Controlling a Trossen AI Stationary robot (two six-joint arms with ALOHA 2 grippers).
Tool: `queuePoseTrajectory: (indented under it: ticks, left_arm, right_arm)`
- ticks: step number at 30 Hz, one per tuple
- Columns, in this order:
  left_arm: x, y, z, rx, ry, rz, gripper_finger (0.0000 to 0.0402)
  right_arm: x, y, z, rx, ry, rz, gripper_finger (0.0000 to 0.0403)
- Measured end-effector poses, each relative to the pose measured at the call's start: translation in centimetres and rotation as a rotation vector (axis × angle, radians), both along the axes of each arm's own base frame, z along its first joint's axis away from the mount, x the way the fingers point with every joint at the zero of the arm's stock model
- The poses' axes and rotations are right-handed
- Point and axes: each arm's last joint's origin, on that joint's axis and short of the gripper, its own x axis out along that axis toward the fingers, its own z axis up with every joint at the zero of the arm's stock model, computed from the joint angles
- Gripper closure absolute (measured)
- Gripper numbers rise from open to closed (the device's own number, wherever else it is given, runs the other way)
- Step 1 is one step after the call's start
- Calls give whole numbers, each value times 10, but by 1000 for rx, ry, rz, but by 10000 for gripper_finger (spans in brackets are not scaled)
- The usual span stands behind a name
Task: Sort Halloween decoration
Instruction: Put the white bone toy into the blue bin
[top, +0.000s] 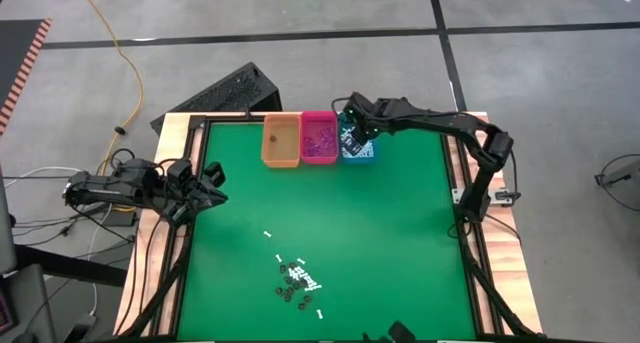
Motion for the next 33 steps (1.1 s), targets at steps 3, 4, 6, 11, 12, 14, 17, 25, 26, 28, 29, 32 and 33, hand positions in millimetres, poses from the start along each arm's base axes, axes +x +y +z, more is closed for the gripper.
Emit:
queuePoseTrajectory:
  ticks: [3,4,6,11,12,14,17,25,26,28,29,32,33]
  left_arm:
    - [0,0,0,-3,0,6,379]
    - [0,0,0,-4,1,10,379]
    - [0,0,0,2,-1,19,379]
    - [1,0,-1,3,7,13,379]
    - [1,0,-1,-3,9,10,379]
    - [1,0,-1,-21,15,1,379]
    - [1,0,-1,-49,24,-11,379]
    - [1,0,-3,-67,51,-20,379]
    - [2,0,-3,-66,56,-20,379]
    - [2,0,-4,-65,67,-19,379]
    - [2,0,-5,-65,71,-19,379]
    - [2,0,-5,-63,75,-24,379]
    - [2,0,-5,-60,75,-29,379]
  right_arm:
    - [3,4,-1,3,-29,9,249]
    - [6,8,-1,20,-42,33,237]
    - [19,22,1,50,-121,125,221]
    - [72,98,12,35,-395,371,213]
    - [83,116,11,10,-443,412,214]
    - [104,155,2,-43,-514,479,218]
    - [131,206,-19,-135,-634,502,226]
    - [185,269,-84,-177,-667,530,235]
    - [191,272,-88,-175,-657,535,235]
    - [201,273,-96,-169,-615,542,235]
    - [205,274,-99,-168,-591,550,235]
    - [215,272,-102,-163,-533,563,235]
    - [216,271,-103,-150,-512,572,234]
